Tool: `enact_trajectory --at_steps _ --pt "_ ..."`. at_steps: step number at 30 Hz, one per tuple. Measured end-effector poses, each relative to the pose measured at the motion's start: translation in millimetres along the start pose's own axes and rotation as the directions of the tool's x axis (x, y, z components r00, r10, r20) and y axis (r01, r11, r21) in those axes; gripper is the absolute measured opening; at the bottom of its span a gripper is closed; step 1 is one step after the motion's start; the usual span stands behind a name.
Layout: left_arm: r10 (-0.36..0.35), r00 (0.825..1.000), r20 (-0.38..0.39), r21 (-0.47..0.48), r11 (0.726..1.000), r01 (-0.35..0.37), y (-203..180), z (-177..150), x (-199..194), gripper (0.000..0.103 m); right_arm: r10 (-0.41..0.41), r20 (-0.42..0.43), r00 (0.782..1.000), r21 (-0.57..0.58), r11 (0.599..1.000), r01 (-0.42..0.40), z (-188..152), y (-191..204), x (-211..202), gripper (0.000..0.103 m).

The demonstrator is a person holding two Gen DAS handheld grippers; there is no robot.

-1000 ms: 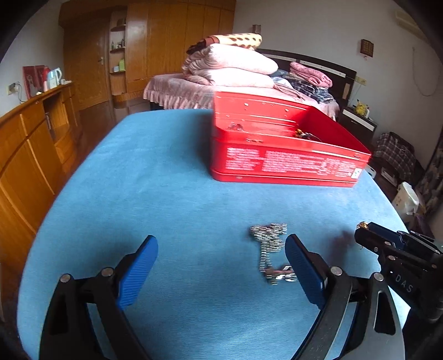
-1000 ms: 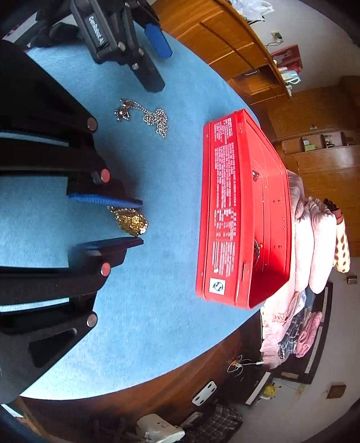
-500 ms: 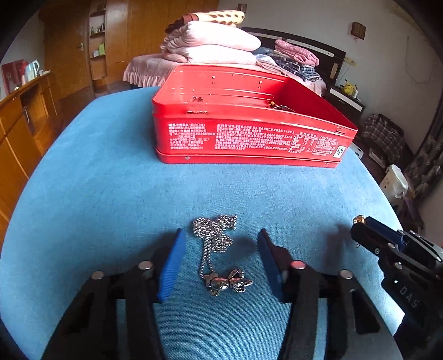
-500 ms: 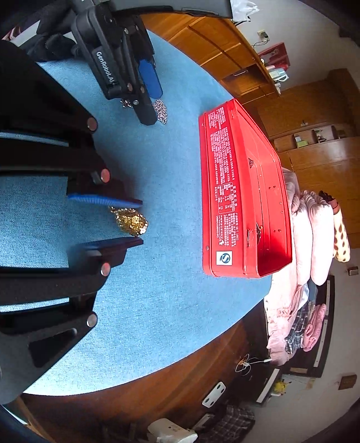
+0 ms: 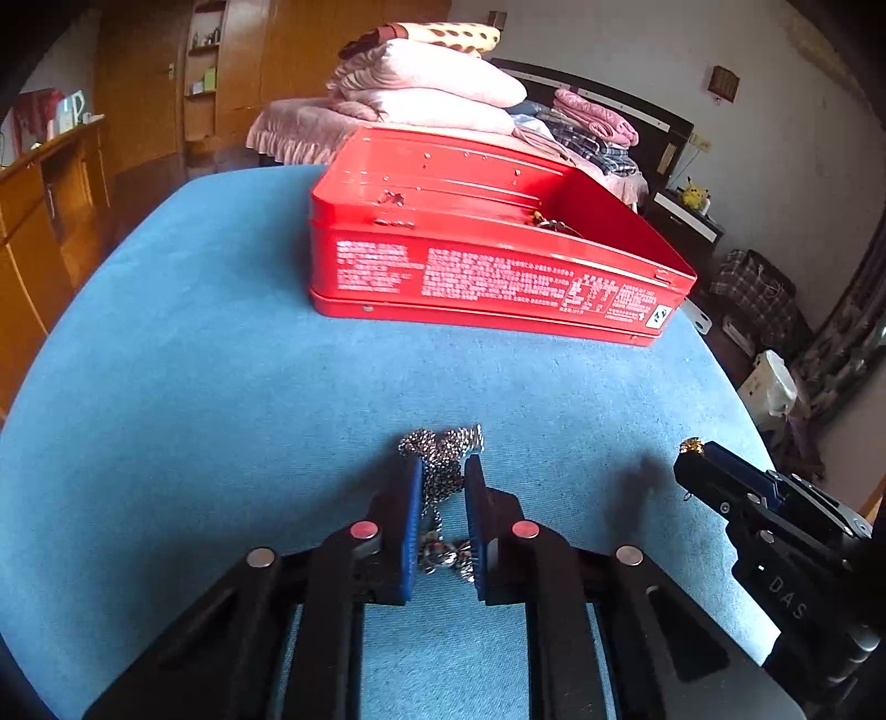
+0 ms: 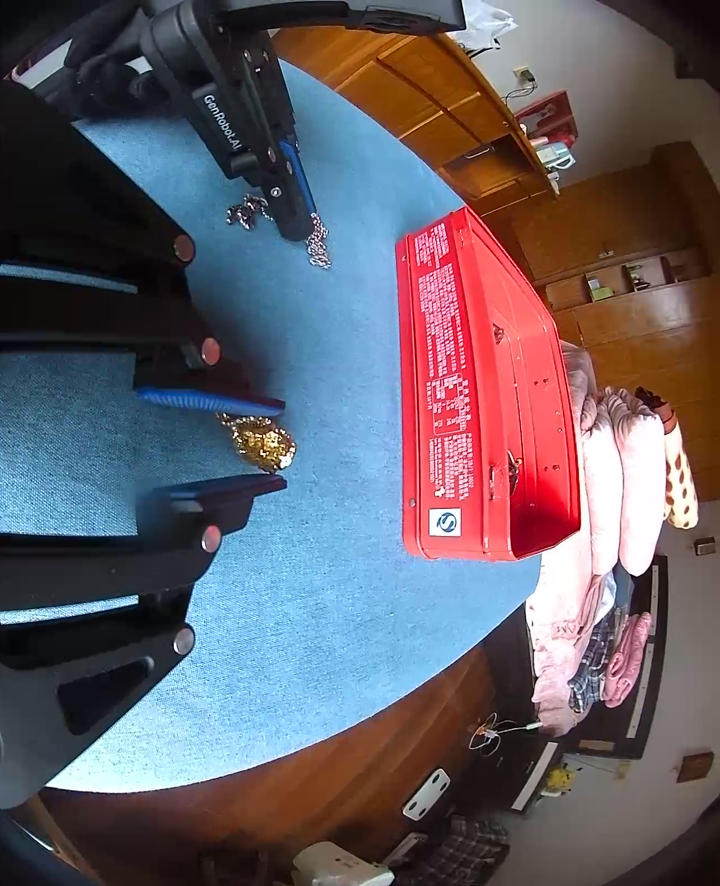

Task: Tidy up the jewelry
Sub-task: 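Grasp the silver chain necklace with the left tool while the right tool grasps the gold pendant, then carry the held chain and pendant into the red tin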

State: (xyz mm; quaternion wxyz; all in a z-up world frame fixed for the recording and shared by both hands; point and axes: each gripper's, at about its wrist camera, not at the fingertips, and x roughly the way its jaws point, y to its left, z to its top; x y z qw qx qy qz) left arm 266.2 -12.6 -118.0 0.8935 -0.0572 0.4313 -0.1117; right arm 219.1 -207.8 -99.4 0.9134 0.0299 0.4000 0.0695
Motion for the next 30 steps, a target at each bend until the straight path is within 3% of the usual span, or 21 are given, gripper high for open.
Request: enact_trajectory --at_steps 17,30 --pt "0.004 0.993 0.119 -0.005 1.0 -0.003 12 6 -53 0.015 0.018 0.039 0.999 -0.039 0.999 -0.016 6 21 -23 0.02" --pt "0.038 0.982 0.183 0.024 0.999 -0.043 3 31 -62 0.015 0.033 0.066 0.997 -0.056 0.998 -0.029 28 23 -31 0.02"
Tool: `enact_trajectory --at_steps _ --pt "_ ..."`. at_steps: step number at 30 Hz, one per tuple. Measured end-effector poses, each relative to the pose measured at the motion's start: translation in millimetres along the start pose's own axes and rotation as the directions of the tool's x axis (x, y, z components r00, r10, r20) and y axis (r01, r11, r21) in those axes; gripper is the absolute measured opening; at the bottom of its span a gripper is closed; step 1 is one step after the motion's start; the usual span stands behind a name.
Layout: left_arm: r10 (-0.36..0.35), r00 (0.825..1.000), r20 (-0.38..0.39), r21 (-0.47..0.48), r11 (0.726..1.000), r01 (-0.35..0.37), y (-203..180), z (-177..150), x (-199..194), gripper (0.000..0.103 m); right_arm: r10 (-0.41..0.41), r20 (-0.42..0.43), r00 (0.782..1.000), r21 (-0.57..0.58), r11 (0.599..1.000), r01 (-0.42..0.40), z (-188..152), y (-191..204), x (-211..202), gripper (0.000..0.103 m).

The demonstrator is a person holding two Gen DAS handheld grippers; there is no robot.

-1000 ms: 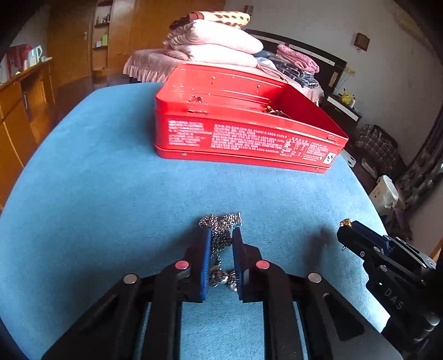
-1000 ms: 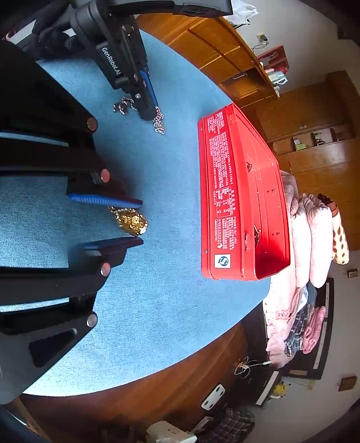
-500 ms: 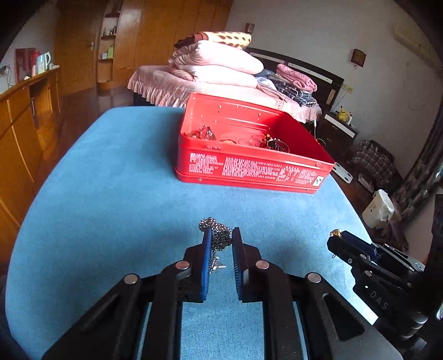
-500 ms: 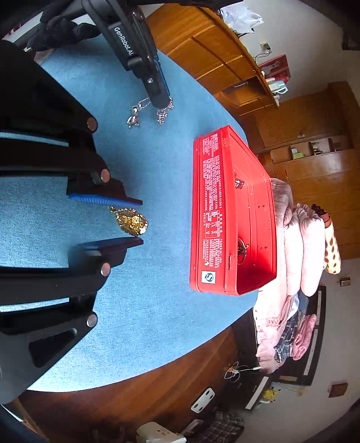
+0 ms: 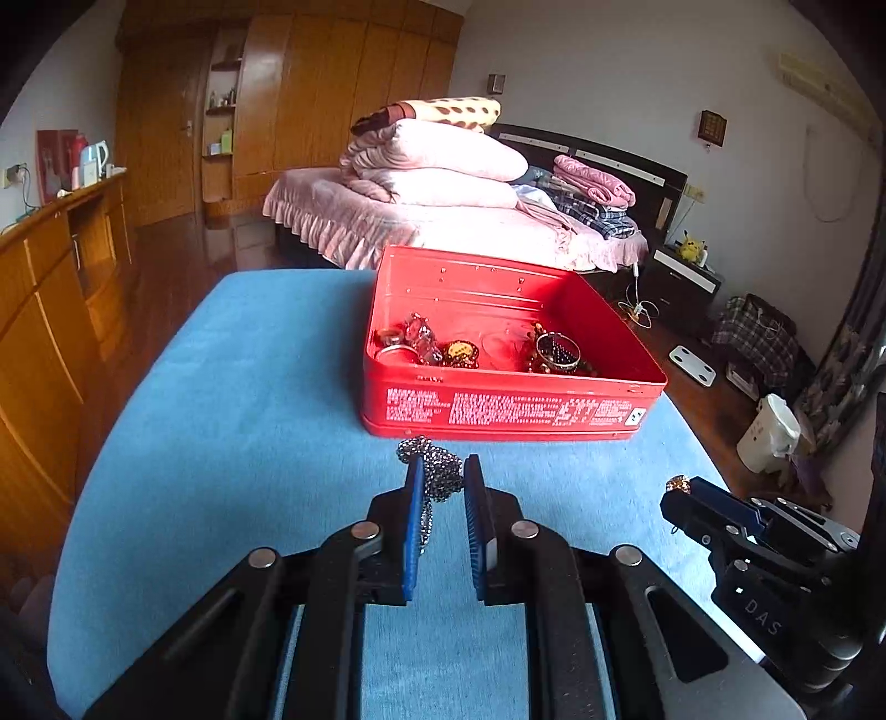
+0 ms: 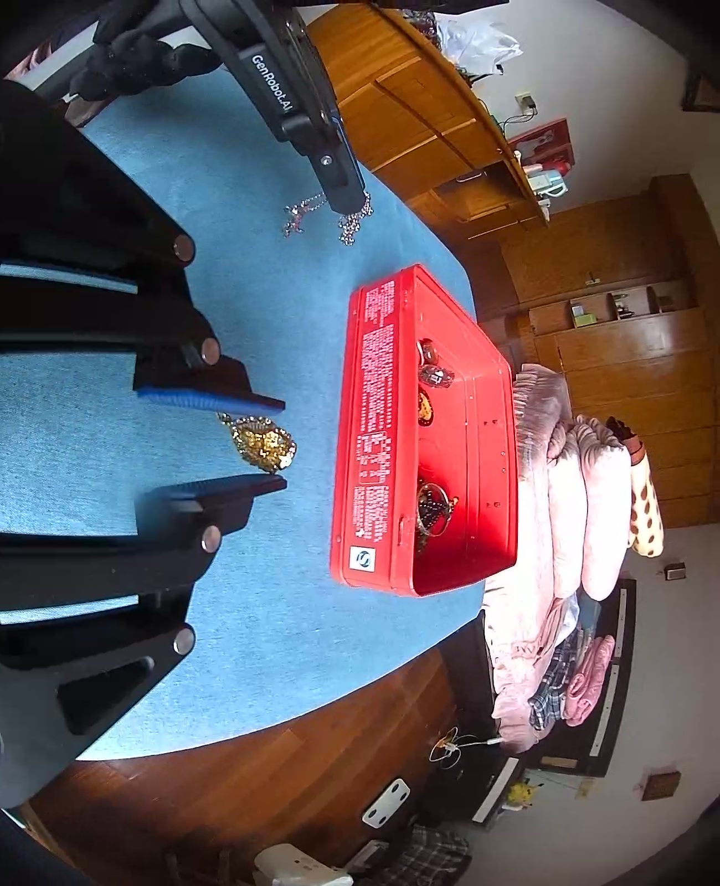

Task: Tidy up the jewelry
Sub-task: 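Carry the held chain and pendant into the red tin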

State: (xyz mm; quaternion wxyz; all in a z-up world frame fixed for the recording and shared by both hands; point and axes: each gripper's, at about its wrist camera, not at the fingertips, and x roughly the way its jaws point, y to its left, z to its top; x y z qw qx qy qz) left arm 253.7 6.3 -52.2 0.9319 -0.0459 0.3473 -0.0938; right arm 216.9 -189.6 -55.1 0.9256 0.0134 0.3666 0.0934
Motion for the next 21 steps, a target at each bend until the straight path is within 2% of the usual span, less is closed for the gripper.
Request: enact_trajectory --at_steps 21 --pt "0.02 0.997 0.068 0.056 0.998 -0.024 -20 62 30 0.015 -0.001 0.063 0.998 -0.027 1.0 0.002 76 -12 13 0.02"
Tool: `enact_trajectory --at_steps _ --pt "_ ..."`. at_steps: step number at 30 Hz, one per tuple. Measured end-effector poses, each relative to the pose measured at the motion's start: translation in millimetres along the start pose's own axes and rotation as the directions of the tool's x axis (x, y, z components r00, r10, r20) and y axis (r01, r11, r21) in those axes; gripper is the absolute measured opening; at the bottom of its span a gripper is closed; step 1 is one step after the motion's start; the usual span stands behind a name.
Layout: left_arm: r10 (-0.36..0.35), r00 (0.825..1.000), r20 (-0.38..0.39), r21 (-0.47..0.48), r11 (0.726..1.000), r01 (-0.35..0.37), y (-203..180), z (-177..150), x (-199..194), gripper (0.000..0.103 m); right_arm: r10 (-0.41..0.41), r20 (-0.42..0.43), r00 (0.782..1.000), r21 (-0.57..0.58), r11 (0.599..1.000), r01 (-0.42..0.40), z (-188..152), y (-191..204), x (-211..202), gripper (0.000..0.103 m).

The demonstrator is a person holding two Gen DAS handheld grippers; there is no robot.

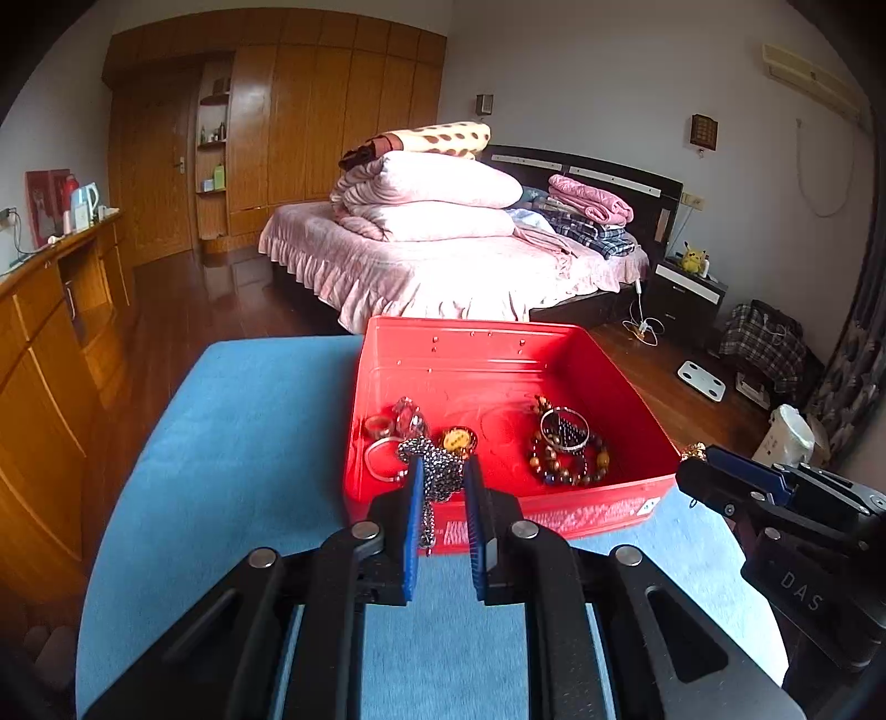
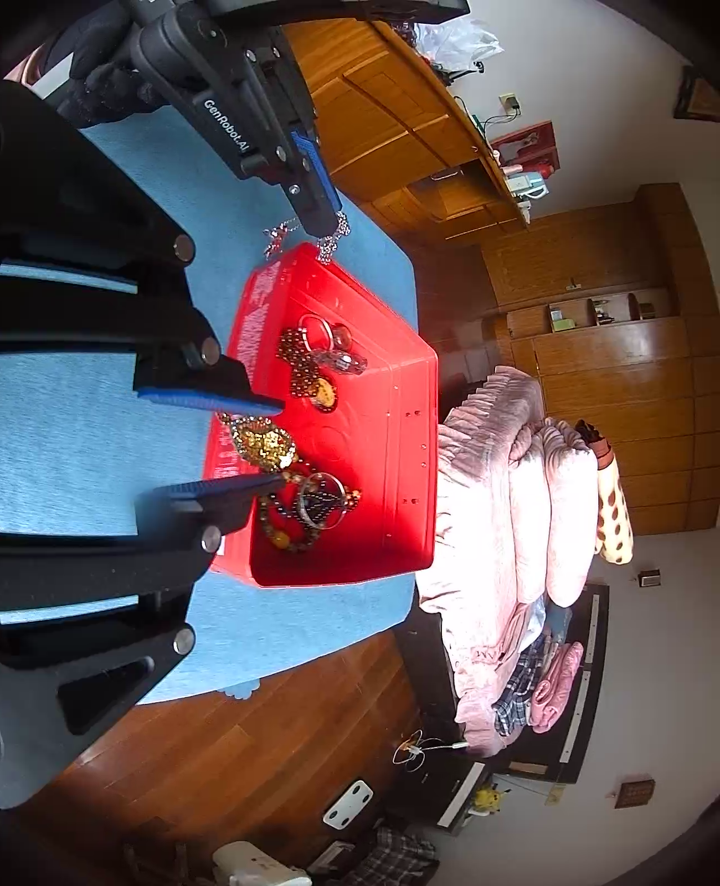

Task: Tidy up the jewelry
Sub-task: 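Carry the held chain and pendant into the red tin, then open both tools to release the chain and pendant in the tin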

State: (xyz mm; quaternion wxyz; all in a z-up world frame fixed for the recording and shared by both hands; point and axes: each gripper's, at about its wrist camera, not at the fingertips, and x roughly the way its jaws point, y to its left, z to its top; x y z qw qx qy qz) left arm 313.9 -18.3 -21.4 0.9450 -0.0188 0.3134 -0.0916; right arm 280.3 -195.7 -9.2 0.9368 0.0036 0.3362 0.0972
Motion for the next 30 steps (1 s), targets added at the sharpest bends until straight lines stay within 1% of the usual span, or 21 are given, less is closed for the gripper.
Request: enact_trajectory --at_steps 7,10,14,18,23,28,30 --pt "-0.001 1.0 0.006 0.006 1.0 0.001 -2 20 21 0.015 -0.002 -0.003 1.0 0.0 1.0 0.002 24 -6 21 0.02" --pt "-0.005 1.0 0.015 0.007 1.0 0.005 -4 31 32 0.015 -0.013 -0.016 1.0 0.003 1.0 0.013 34 -11 35 0.02" --pt "-0.01 1.0 0.013 -0.002 1.0 0.01 -3 45 52 0.015 -0.008 -0.042 0.999 0.03 1.0 0.009 43 -21 57 0.02" --pt "-0.019 1.0 -0.023 -0.007 1.0 0.019 -4 54 80 0.015 -0.023 -0.074 0.997 0.035 0.999 0.026 51 -29 80 0.02" --pt "-0.019 0.997 -0.069 -0.012 1.0 0.018 -5 55 107 0.015 -0.027 -0.117 0.993 0.041 0.999 0.032 51 -34 104 0.021" --pt "-0.027 0.995 -0.096 0.003 1.0 0.028 -7 53 122 0.016 -0.027 -0.14 0.99 0.048 0.998 0.034 49 -37 118 0.023" --pt "-0.013 0.996 -0.092 0.018 1.0 0.015 -8 52 124 0.022 -0.028 -0.136 0.99 0.05 0.998 0.035 48 -38 119 0.034"
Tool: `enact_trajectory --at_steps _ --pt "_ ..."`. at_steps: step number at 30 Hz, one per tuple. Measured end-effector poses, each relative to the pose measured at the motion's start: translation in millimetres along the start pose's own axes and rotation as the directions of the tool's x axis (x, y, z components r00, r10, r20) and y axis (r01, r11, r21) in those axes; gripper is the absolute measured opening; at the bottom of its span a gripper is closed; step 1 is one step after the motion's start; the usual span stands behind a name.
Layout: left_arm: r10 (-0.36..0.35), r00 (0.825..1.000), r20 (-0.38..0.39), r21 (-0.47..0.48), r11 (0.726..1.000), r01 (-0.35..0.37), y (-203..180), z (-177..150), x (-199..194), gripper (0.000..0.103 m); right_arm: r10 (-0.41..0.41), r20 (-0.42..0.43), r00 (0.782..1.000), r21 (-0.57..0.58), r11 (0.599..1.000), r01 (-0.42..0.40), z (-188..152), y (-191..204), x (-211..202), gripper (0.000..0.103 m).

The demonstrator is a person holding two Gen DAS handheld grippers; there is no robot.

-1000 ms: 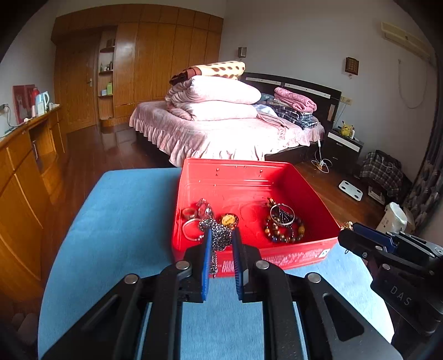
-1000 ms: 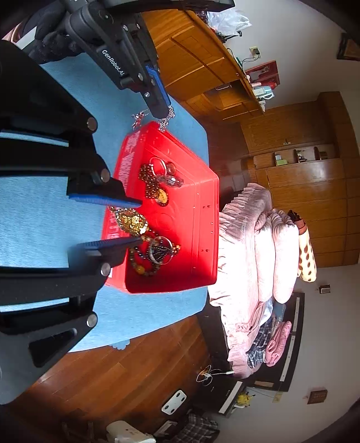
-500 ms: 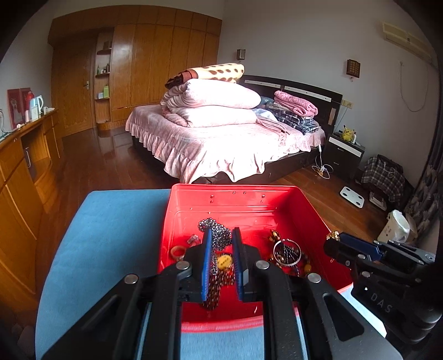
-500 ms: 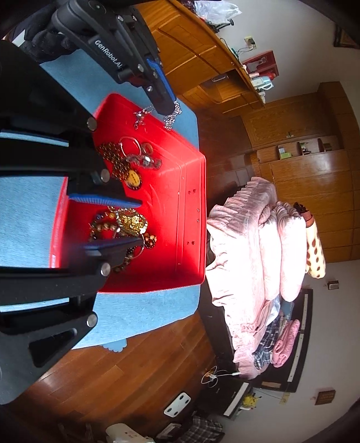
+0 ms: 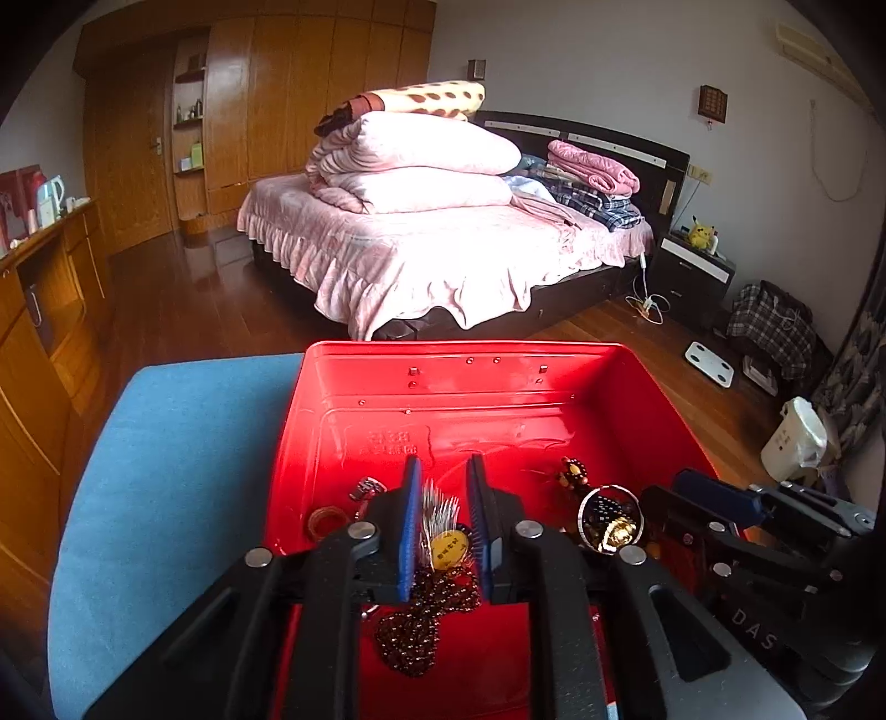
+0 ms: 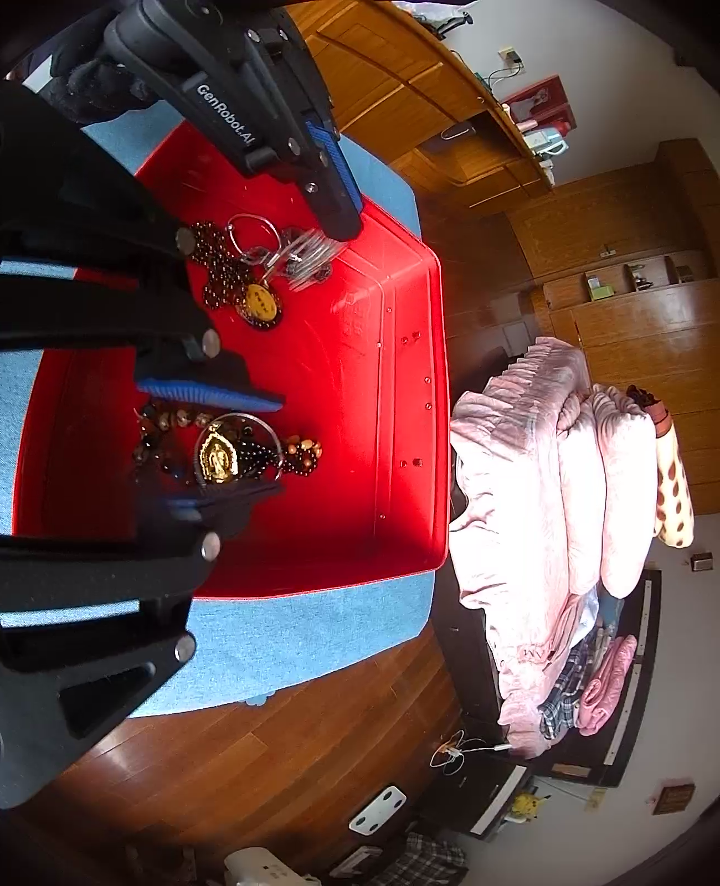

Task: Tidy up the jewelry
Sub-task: 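Open both tools to release the chain and pendant in the tin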

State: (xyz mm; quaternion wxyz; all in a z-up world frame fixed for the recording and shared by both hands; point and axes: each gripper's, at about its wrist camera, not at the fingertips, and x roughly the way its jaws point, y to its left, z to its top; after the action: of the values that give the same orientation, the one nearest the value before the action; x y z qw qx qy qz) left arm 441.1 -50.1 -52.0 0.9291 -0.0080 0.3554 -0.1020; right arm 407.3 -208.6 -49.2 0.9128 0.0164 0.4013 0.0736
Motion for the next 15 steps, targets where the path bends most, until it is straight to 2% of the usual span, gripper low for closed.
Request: enact_trajectory --at_steps 1,9,15 --pt "-0.003 1.0 0.001 0.001 1.0 0.003 0 0 0 0.025 -0.004 0.01 1.0 0.002 1.0 0.004 -1 -1 -2 0.04" --pt "0.024 0.999 0.046 -0.021 1.0 -0.023 9 0 -13 0.053 -0.03 0.052 0.998 -0.008 1.0 0.03 -2 -5 -16 0.04" --pt "0.059 0.995 0.082 -0.029 0.998 -0.057 15 -3 -29 0.068 -0.031 0.074 0.997 -0.015 0.999 0.032 -4 -4 -25 0.041"
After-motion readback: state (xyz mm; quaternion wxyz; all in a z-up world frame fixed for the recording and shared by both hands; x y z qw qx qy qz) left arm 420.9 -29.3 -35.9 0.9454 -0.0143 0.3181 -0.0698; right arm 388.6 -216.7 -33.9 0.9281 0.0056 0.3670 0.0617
